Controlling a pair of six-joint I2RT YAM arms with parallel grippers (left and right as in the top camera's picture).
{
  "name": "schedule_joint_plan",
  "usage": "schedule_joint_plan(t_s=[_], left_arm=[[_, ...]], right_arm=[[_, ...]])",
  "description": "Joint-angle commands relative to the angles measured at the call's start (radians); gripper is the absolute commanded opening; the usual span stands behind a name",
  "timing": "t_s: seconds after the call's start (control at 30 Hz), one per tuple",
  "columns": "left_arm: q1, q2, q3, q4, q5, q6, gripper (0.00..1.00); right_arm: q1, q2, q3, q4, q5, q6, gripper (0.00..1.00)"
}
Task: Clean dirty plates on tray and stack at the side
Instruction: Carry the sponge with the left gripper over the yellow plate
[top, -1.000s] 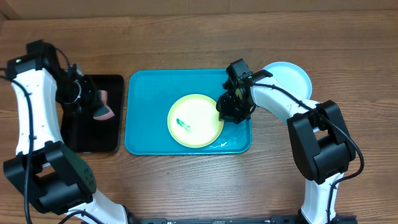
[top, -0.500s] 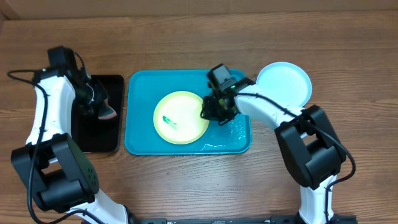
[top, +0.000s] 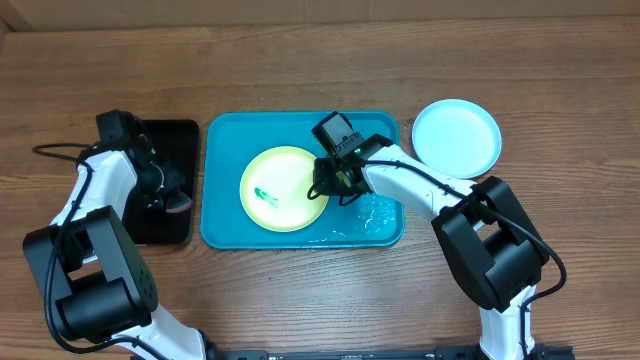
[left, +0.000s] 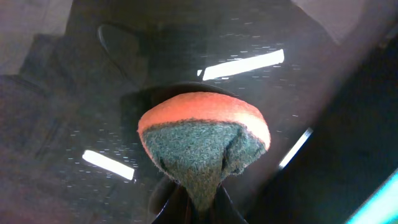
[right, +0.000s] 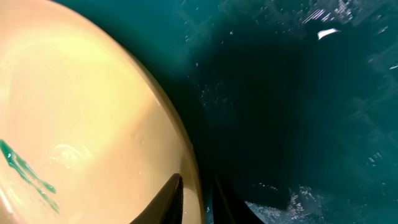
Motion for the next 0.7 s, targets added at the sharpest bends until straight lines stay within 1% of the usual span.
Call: schedule_joint_plan(t_s=[0.0,0.07,0.13,0.17,0.2,0.23,0.27,0.3,0.43,0.57,0.67], left_arm=[[0.019,0.002,-0.043,0.021,-0.03,-0.009,0.04],[0.023,0.002,-0.076,0.042,-0.036,-0.009,0.06],[0.024,0.002,-0.114,0.07,-0.051,-0.01,0.09],[0.024,0.002,-0.133,0.088,-0.057,-0.009,0.15],[0.024,0.002,-0.142,0.098,-0.063,-0.01,0.17],[0.024,0.002,-0.148,0.104,-0.074,-0.009,0.15],[0.024,0.002,-0.148,0.105,-0.084,-0.006,0.06],[0.024,0.001,-0.141,0.101,-0.093,-0.005,0.04],[0.024,-0.013,-0.061,0.013,-0.095,-0.003,0.04],[0.024,-0.031,0.106,-0.145,-0.091,-0.004,0.04],[0.024,-0.044,0.25,-0.278,-0.087,-0.018,0.04]], right_arm=[[-0.005,0.017,-0.01,-0.009,0.054,0.011,0.19],[-0.005,0.017,-0.01,-0.01,0.054,0.011,0.19],[-0.005,0.017,-0.01,-0.01,0.054,0.011,0.19],[-0.005,0.017,-0.01,-0.01,0.054,0.011,0.19],[-0.005,0.017,-0.01,-0.01,0.054,0.01,0.19],[-0.005,0.017,-0.01,-0.011,0.054,0.01,0.19],[-0.005,0.017,-0.01,-0.013,0.054,0.01,0.19],[-0.005,0.017,-0.01,-0.014,0.054,0.01,0.19],[-0.005,0.017,-0.01,-0.013,0.054,0.01,0.19],[-0.005,0.017,-0.01,-0.006,0.054,0.01,0.2],[-0.005,0.017,-0.01,0.005,0.054,0.01,0.24]])
